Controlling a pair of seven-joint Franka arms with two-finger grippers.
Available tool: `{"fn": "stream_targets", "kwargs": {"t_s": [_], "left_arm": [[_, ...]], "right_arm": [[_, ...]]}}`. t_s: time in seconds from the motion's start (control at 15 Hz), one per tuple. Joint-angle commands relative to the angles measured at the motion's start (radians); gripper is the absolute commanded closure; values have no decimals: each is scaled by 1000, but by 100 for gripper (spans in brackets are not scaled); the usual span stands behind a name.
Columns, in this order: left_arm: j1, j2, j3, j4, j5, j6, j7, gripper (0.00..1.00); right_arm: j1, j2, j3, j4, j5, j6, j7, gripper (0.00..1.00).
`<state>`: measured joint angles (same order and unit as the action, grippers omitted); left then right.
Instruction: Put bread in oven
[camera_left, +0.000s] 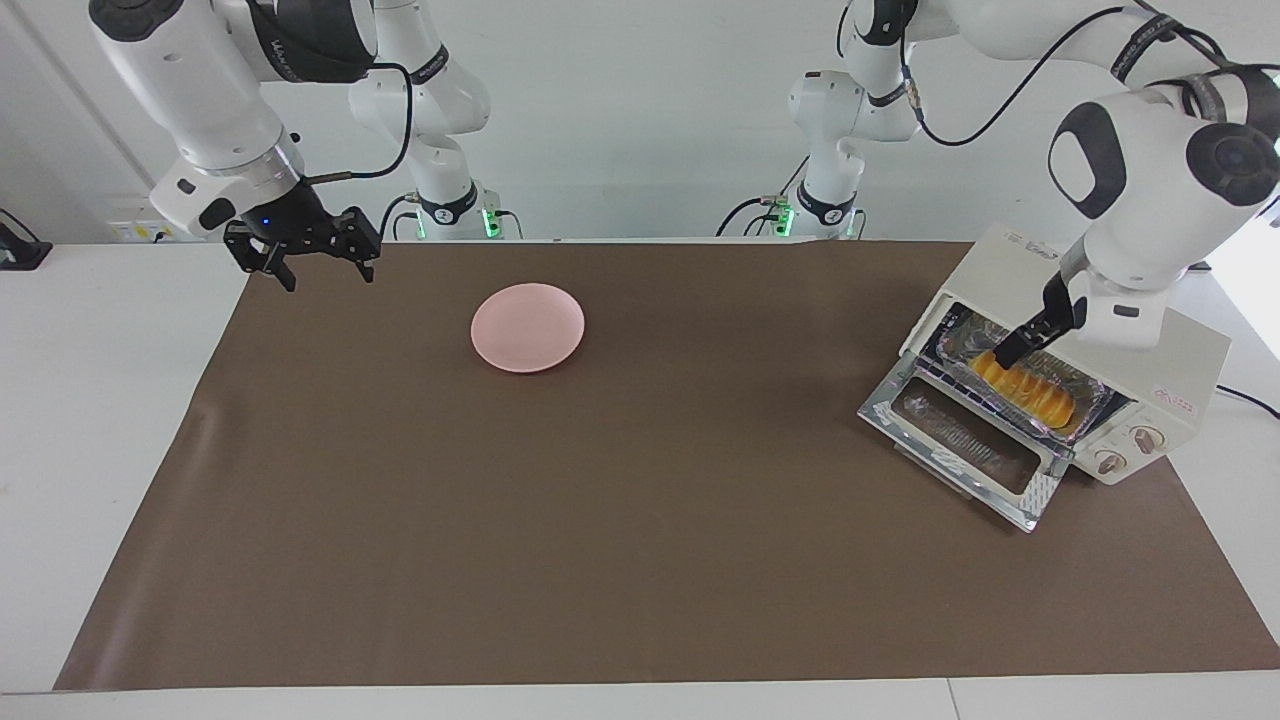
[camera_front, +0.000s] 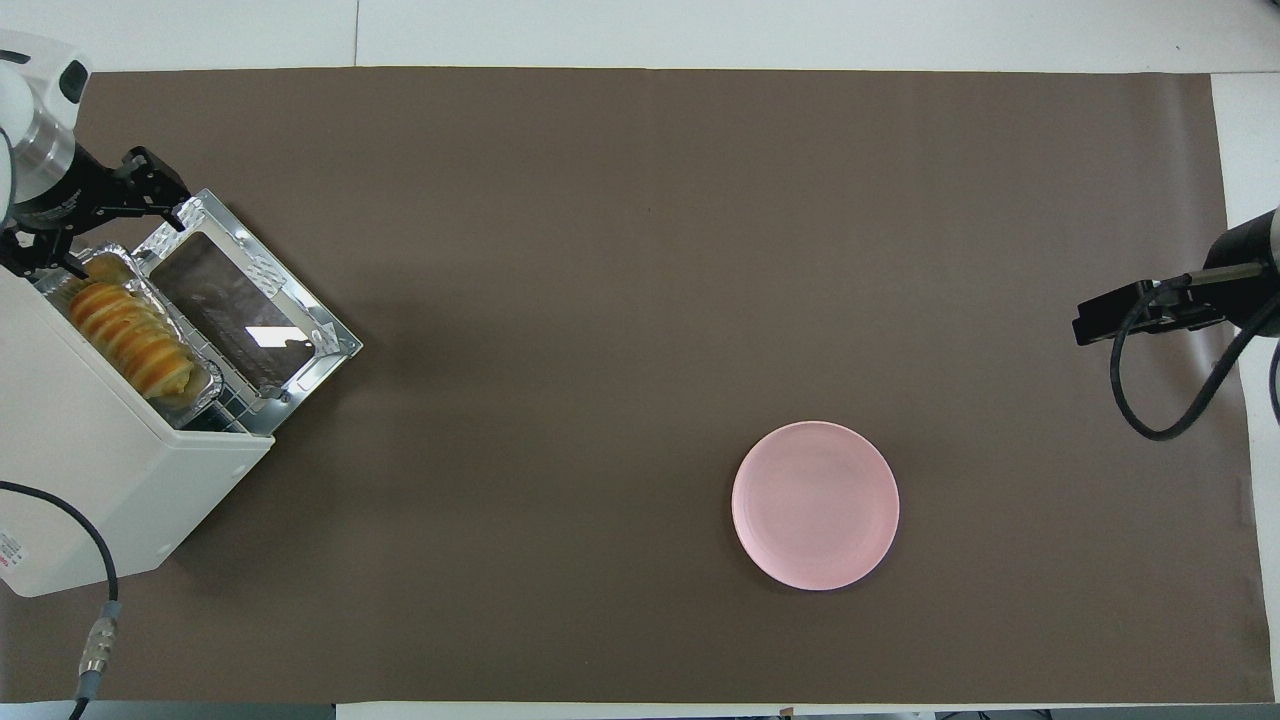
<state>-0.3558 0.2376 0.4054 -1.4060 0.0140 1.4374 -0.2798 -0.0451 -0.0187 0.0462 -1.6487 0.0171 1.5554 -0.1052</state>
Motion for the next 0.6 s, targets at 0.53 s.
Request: {"fn": "stream_targets", "kwargs": {"t_s": [0.53], "left_arm": [[300, -273, -351, -189, -16, -123, 176, 0]], "right_arm": [[-18, -4, 17, -2, -11, -12, 13, 0]]}}
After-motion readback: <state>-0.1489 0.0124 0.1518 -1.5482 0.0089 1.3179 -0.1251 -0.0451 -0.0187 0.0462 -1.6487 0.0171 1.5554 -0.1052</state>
